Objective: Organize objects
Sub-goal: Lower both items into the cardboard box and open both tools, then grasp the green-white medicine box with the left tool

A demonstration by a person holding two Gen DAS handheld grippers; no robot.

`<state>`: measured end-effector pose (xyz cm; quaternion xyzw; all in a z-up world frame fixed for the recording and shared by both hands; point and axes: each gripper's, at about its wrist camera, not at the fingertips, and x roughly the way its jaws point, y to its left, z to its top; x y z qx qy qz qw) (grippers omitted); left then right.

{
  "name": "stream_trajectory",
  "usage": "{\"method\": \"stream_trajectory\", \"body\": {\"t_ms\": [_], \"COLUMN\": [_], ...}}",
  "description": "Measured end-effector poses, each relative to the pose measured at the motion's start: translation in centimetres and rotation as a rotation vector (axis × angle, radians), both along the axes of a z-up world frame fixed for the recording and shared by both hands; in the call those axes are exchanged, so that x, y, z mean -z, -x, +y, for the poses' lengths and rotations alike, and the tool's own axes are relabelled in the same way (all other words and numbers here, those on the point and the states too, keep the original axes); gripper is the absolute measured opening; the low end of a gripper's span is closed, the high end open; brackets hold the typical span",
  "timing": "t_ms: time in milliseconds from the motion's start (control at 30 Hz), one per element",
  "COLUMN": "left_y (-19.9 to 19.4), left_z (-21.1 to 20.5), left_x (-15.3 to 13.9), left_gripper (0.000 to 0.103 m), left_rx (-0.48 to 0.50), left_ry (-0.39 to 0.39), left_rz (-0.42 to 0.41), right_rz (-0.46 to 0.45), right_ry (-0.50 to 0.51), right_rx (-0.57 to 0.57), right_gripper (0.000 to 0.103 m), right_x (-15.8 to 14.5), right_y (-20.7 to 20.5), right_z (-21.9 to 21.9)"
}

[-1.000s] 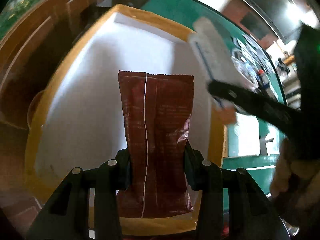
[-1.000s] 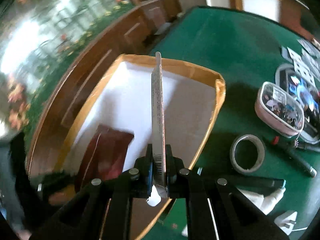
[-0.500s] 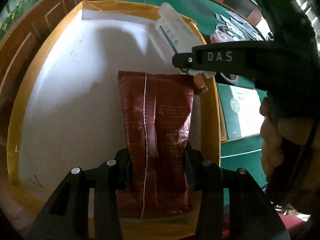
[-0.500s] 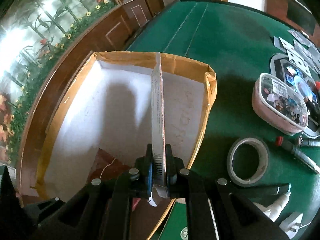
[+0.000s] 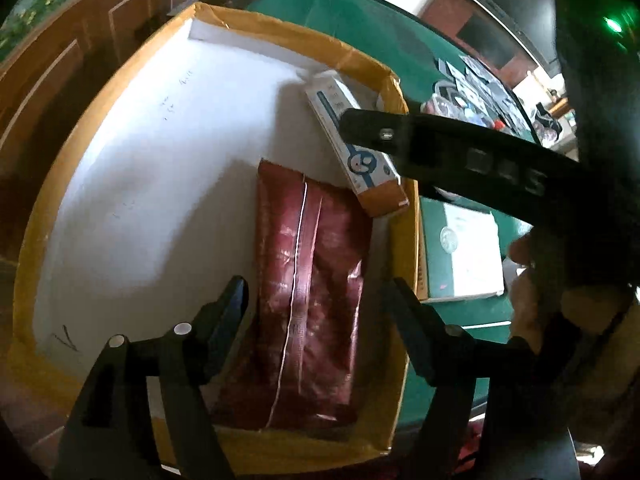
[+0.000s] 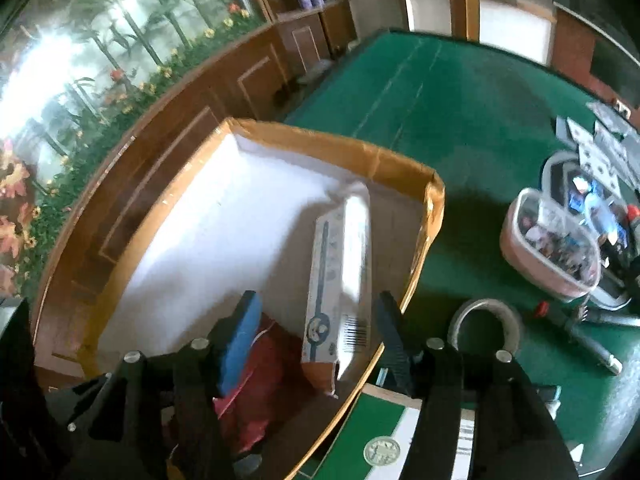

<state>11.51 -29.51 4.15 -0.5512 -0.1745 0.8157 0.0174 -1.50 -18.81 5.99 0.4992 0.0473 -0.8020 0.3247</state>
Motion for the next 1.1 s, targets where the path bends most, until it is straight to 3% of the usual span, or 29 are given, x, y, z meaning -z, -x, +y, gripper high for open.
{"method": "stream_trajectory", "body": {"t_ms": [100, 167, 233, 400, 733, 1100], "left_y": [-0.1, -0.2, 0.4, 2.1, 6.4, 8.2], "left_z": [0.0, 0.8, 1.1, 2.7, 8.9, 13.9], "left_x": [-0.7, -1.4, -2.1, -3.5, -5.4, -4.1], "left_gripper": [0.074, 0.077, 0.079, 0.079, 0.079, 0.079], "left_rx": [-0.012, -0.006, 0.003, 0.078, 0.304, 0.538], "left_ry": [0.007, 0.021, 0.029, 0.019, 0.01, 0.053], "left_rz": [0.013, 0.032, 0.04, 0.046, 0.064, 0.025], "right_rz": [0.005, 0.01, 0.019, 0.049, 0.015, 0.003], "right_ry": [0.038, 0.063, 0.067, 0.06, 0.021, 0.014], "right_rx": [0.009, 0.028, 0.047, 0.118, 0.254, 0.34], "right_gripper": [0.061, 0.07, 0.072, 0.079, 0.079, 0.081], "right_x": [-1.2, -1.8, -2.1, -2.9, -1.6, -1.1], "right_y": [-0.1, 0.0, 0.3, 0.4, 0.3, -1.6], "right_z": [1.1, 2.4, 3.5, 8.5, 16.8, 22.8]}}
